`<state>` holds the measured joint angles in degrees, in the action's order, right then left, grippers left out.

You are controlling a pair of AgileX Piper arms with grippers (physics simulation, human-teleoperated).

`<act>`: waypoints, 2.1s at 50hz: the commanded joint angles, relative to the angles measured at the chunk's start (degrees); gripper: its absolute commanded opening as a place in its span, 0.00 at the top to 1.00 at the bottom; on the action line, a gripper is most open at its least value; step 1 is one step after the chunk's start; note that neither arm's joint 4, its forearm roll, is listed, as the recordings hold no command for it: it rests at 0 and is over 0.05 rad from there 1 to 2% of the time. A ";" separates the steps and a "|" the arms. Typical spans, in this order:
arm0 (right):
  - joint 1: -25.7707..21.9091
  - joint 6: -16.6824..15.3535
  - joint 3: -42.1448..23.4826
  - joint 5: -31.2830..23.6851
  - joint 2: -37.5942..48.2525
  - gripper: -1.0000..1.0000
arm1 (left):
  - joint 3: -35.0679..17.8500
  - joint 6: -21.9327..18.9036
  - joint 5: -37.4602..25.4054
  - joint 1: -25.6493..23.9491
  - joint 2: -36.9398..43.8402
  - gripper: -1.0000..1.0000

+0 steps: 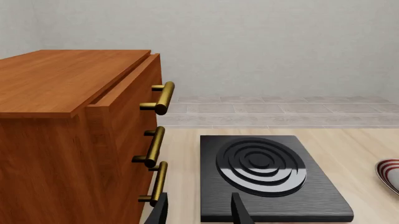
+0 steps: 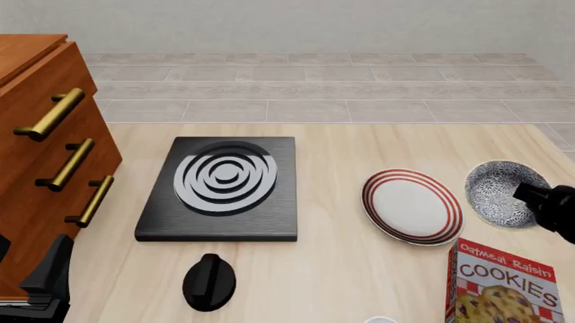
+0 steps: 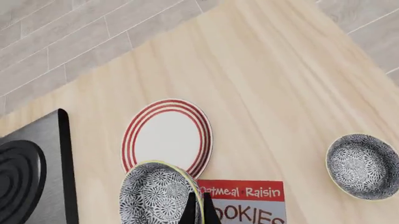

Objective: Pick the akita bowl on the cookies box and place it on the plate.

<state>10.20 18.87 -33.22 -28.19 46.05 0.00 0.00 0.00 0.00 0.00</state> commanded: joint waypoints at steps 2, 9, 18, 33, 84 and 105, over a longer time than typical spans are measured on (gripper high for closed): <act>-3.84 4.56 -0.56 7.07 5.91 1.00 | 0.00 0.00 0.00 0.00 0.00 0.00; -5.78 6.63 -1.81 9.76 9.54 1.00 | 0.00 0.00 0.00 0.00 0.00 0.00; -7.32 8.21 -3.84 11.33 12.17 1.00 | 0.00 0.00 0.00 0.00 0.00 0.00; -8.30 9.74 -5.81 16.11 19.42 1.00 | 0.00 0.00 0.00 0.00 0.00 0.00; -8.72 14.16 -10.29 28.37 40.85 1.00 | 0.00 0.00 0.00 0.00 0.00 0.00; -9.07 15.14 -11.39 31.23 46.49 1.00 | 0.00 0.00 0.00 0.00 0.00 0.00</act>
<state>1.23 33.53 -43.83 1.78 90.34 0.00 0.00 0.00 0.00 0.00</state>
